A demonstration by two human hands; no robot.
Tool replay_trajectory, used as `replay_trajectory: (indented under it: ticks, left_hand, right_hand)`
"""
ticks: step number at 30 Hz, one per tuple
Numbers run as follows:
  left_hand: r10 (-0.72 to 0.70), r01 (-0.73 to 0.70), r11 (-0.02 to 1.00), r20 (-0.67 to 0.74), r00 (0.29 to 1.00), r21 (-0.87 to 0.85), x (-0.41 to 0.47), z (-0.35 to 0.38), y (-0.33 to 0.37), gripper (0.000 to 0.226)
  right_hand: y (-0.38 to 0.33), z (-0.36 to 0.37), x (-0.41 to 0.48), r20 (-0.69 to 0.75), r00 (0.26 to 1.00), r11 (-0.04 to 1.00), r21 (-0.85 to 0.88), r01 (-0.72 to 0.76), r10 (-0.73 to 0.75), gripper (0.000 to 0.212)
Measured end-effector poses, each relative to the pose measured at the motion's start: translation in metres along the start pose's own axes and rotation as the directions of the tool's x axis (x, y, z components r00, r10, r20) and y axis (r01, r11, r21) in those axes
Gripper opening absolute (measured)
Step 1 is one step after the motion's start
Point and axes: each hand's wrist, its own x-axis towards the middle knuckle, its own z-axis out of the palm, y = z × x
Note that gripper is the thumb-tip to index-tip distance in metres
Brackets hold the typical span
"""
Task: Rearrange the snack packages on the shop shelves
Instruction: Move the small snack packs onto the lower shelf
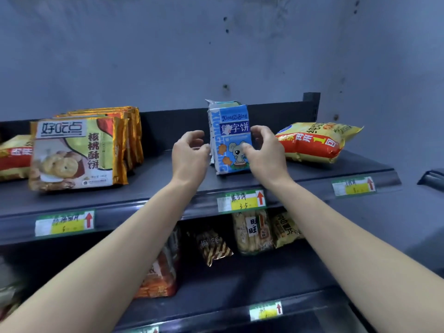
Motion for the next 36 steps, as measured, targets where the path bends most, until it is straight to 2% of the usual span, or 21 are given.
replay_trajectory:
  ticks: [8,11,15,25,30,36]
  left_hand:
    - [0.054,-0.049,0.993,-0.036,0.998,0.110,-0.078,-0.039,0.028,0.018]
    - [0.029,-0.017,0.986,-0.071,0.997,0.168,-0.108,-0.062,0.032,0.016]
    - [-0.063,0.090,0.969,-0.124,0.990,0.231,-0.143,-0.090,0.024,0.013]
    - [-0.317,0.320,0.900,-0.060,0.947,0.297,-0.187,-0.115,-0.043,0.015]
    - [-0.375,0.348,0.886,0.030,0.927,0.307,-0.175,-0.106,-0.075,0.012]
    - [-0.434,0.369,0.879,0.186,0.882,0.300,-0.144,-0.089,-0.119,0.016]
  right_hand:
    - [-0.031,-0.017,-0.072,0.092,0.988,0.978,0.182,0.106,-0.124,0.025]
    - [-0.033,-0.010,-0.105,0.221,0.966,0.964,0.256,0.078,-0.137,0.023]
    - [-0.024,0.003,-0.138,0.344,0.928,0.962,0.270,0.046,-0.141,0.020]
    - [0.015,0.042,-0.175,0.529,0.848,0.994,0.087,-0.064,0.008,0.023]
    - [0.041,0.065,-0.174,0.549,0.826,0.990,-0.023,-0.139,0.129,0.024]
    - [0.077,0.089,-0.160,0.508,0.802,0.949,-0.189,-0.253,0.315,0.024]
